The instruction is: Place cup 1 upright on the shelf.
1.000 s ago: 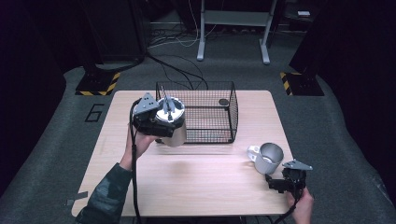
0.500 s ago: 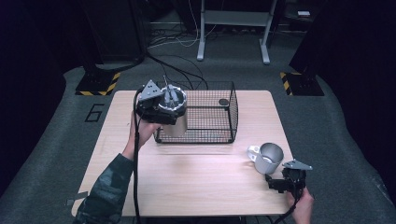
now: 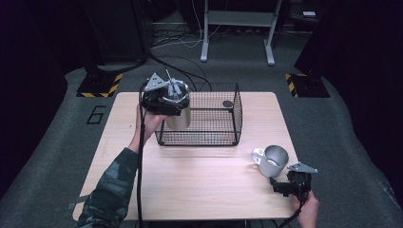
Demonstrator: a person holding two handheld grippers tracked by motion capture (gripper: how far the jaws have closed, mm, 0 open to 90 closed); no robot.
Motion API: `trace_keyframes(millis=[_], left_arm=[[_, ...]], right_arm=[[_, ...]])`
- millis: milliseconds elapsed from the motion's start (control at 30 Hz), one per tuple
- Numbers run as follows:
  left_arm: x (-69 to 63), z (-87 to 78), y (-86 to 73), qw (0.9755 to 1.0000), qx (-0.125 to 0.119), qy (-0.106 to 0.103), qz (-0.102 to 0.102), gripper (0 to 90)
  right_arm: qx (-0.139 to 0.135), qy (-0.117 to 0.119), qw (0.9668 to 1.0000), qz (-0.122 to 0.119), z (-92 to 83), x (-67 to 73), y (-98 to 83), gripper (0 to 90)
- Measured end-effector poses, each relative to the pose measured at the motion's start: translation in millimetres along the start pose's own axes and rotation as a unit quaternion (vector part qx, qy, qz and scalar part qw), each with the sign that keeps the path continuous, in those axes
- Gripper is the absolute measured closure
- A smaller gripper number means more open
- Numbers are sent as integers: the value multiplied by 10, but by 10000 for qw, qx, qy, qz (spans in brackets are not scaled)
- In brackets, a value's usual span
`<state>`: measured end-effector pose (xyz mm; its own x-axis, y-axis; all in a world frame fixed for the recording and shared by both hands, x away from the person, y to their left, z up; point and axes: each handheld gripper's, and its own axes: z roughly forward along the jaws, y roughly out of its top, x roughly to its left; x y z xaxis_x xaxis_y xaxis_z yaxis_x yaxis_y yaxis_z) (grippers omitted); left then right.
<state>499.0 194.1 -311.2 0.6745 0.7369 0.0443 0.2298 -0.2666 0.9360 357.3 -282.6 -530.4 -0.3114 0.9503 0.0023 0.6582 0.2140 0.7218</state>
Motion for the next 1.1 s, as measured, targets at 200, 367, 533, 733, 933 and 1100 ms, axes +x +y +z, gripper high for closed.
trace_keyframes(millis=[200,367,533,733,933,1100], left_arm=[[54,87,-16,9999,60,80,-23,37],[111,192,-55,9998,129,150,-69,37],[151,280,-91,9996,187,183,-117,37],[198,378,-133,9993,237,184,-211,37],[212,466,-168,9989,319,226,-240,36],[243,512,-198,9987,340,200,-320,37]], right_arm=[[0,-1,10000,1,0,0,0,0],[1,-1,10000,-1,0,0,0,0],[0,-1,10000,0,0,0,0,0],[0,-1,10000,0,0,0,0,0],[0,-2,10000,-1,0,0,0,0],[0,-2,10000,0,0,1,0,0]])
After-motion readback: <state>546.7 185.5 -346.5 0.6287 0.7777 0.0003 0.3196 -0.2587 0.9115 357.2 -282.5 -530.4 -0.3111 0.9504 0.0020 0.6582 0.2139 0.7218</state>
